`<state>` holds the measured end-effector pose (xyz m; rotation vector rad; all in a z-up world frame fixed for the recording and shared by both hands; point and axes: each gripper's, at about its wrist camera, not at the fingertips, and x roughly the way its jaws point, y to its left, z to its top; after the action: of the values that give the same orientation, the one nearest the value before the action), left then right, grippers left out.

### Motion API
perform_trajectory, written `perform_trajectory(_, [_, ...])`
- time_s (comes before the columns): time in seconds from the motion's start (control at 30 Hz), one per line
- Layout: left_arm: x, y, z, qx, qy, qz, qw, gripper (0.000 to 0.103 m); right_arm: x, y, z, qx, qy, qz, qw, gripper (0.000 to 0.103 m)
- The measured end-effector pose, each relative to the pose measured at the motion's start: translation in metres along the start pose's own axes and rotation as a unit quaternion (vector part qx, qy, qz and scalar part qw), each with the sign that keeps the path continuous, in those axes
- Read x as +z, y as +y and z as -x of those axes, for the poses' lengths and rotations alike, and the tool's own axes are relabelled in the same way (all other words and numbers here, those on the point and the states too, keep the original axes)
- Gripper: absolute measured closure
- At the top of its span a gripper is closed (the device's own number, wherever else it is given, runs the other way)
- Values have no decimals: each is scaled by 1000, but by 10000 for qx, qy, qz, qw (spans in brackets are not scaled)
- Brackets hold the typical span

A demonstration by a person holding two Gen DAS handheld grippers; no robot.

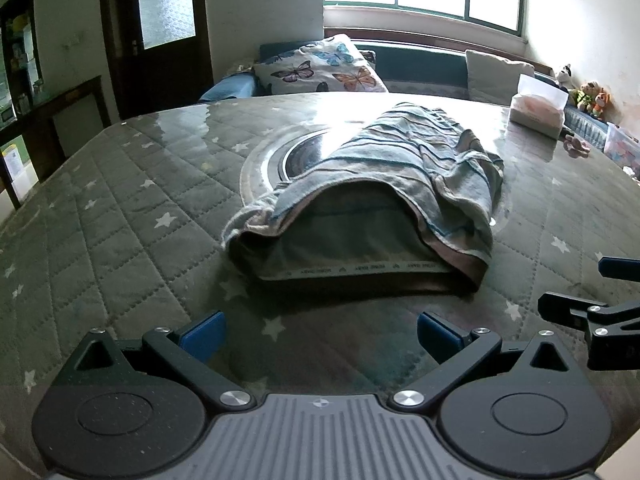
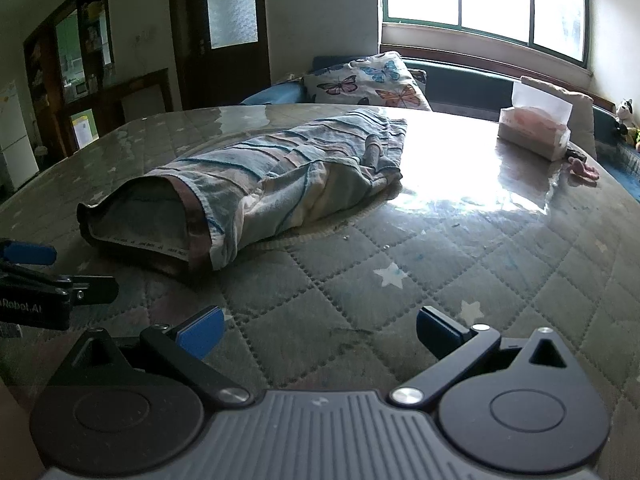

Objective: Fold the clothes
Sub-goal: 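Move both grippers toward the bunched striped cloth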

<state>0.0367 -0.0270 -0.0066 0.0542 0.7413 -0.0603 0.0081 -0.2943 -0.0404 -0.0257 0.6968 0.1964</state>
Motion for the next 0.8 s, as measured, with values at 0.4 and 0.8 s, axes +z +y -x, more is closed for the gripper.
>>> perform_trajectory(0.4, [22,19,-4,171,-142,45,9997,0,23,7,-16,113,-18,193,9997,0])
perform_trajectory(0.8, [68,58,-16,450,-484,380,9971,1,66,9,-37,245,-67,196,9995,15])
